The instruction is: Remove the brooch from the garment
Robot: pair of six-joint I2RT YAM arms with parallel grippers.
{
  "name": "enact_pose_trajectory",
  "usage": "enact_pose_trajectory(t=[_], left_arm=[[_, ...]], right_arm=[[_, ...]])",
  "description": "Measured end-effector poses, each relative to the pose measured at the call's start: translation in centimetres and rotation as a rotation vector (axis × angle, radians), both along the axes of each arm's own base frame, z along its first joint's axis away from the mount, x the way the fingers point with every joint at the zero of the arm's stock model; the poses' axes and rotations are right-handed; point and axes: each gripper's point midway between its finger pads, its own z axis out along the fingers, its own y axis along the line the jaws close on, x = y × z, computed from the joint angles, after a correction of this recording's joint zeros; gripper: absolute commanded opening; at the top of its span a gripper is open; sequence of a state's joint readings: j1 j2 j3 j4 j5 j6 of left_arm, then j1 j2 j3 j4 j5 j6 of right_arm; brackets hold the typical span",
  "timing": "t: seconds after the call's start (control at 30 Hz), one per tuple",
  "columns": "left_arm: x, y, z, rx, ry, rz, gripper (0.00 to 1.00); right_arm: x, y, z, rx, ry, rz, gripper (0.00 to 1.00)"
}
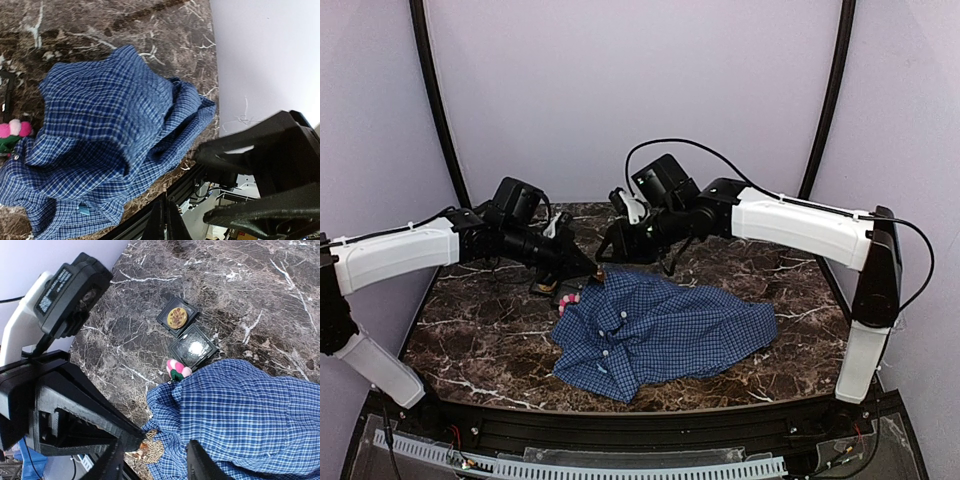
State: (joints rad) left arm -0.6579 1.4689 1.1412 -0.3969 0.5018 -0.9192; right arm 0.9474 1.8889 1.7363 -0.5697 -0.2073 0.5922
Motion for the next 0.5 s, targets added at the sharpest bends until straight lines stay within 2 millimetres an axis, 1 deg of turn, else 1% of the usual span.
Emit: enact_pose_trajectory(t=[0.1, 0.17, 0.3, 0.37, 0.5], left_arm=[[0.3, -0.4, 0.6, -0.056, -0.035, -0.019, 0.01], [0.3, -0.6, 1.0, -0.089, -0.056, -0.035, 0.01], [0.4, -1.3, 2.7, -0.162, -0.123, -0.087, 0.01], [0.4, -1.7, 3.9, -0.203, -0.163, -0.113, 0.01], [0.0, -2.2, 6.2, -0.282, -0.24, -0.16, 0.01]], right_arm=[[0.6, -2.1, 0.4, 0.029, 0.021, -0.022, 0.56], [0.9, -3.7, 1.0, 0.065, 0.04, -0.034, 0.57], [0.8, -5.8, 2.3, 0.179, 0.073, -0.026, 0.58], [0.0, -6.2, 2.8, 0.237, 0.1, 0.004, 0.58], [-1.7, -5.5, 3.9, 0.337, 0.145, 0.087, 0.55]])
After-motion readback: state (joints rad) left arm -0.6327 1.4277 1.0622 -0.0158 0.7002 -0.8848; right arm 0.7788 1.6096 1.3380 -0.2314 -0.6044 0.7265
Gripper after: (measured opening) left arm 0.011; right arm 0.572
